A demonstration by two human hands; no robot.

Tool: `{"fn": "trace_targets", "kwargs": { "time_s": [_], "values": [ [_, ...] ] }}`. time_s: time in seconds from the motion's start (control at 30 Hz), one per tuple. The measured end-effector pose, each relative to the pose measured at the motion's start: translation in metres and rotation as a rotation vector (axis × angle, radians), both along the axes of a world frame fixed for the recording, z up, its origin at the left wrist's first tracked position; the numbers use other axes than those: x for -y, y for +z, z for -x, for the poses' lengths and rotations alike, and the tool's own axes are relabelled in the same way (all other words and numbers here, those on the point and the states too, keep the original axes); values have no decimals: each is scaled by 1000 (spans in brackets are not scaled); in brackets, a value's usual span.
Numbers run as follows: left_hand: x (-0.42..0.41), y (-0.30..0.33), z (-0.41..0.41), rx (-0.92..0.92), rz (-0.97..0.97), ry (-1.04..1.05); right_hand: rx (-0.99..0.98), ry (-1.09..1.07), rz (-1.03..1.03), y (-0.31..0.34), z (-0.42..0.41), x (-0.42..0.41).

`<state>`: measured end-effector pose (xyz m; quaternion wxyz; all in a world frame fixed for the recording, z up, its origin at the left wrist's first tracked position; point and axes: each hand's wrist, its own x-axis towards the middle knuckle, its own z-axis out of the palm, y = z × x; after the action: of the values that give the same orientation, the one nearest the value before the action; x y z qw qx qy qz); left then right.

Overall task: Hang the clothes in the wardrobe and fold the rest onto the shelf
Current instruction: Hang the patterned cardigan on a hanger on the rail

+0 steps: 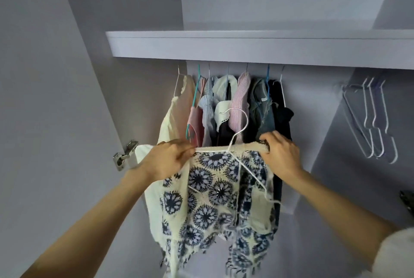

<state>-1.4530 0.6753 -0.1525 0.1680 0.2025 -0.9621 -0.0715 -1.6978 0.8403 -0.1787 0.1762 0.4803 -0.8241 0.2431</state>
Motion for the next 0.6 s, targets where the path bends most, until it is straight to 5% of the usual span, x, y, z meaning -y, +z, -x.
{"fn": "trace_targets", "kwargs": {
  "time_s": [0.3, 0.6],
  "values": [
    [-10, 3, -12, -231, 421, 239, 195, -108, -35, -12, 24, -26],
    [-12, -1, -18, -292, 397, 345, 240, -13, 58, 15, 13, -24]
  ]
}}
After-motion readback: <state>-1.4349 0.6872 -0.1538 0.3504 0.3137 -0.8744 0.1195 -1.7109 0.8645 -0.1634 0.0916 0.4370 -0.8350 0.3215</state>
